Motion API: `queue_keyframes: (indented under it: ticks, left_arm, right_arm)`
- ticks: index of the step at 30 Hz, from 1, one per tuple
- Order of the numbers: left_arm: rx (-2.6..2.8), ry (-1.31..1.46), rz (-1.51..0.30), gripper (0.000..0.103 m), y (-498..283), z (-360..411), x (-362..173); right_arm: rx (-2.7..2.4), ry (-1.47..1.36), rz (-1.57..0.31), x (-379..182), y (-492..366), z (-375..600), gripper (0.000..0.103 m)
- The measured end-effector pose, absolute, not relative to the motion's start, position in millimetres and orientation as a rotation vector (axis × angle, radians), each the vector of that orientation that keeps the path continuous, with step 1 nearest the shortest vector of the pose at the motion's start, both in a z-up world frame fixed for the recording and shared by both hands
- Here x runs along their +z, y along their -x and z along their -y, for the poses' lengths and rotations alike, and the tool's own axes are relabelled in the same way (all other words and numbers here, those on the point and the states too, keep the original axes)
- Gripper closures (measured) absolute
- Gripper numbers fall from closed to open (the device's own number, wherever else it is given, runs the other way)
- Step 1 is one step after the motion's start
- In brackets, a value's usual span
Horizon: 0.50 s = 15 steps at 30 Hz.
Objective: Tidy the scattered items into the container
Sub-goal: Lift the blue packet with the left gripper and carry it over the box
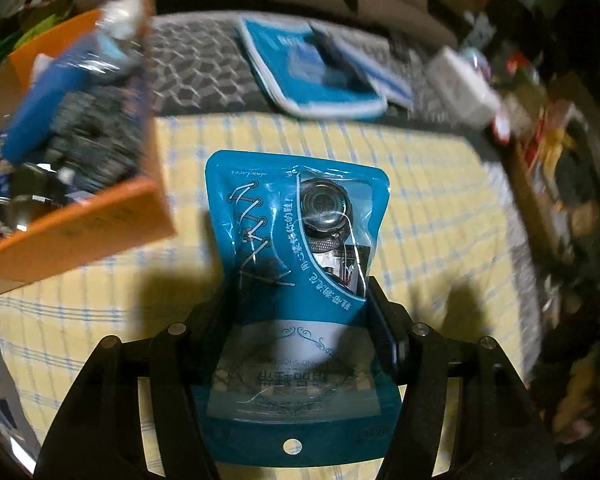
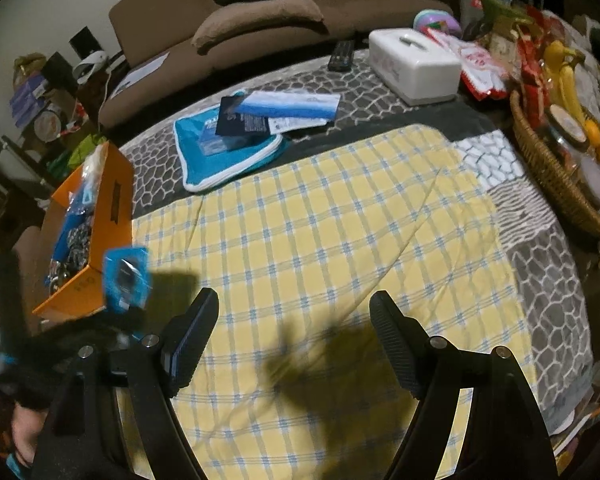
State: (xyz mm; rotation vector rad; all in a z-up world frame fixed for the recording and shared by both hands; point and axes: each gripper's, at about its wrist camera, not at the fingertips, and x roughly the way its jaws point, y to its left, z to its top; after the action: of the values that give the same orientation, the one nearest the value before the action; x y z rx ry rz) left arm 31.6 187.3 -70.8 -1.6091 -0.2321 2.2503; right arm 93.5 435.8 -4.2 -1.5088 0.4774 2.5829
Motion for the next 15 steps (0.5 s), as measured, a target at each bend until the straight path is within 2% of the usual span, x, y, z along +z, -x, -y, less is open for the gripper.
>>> queue_keyframes:
  ticks: [7, 10, 15]
  left_arm:
    - [2.423, 1.511, 0.418, 0.044, -8.7, -114.3, -33.2]
    - [2.461, 1.503, 0.485, 0.044, -2.8, -88.7, -28.8]
    - [2.494, 1.500, 0.537, 0.044, 1.6, -65.6, -28.2]
  right_arm:
    - [2.589, 1.672, -0.582, -36.2, -54.6, -410.3, 0.019]
    - [2.556, 1.731, -0.694, -52.5, -17.5, -400.4, 0.019]
    - [2.601, 1.630, -0.747, -63.7, 66.4, -379.0, 0.014]
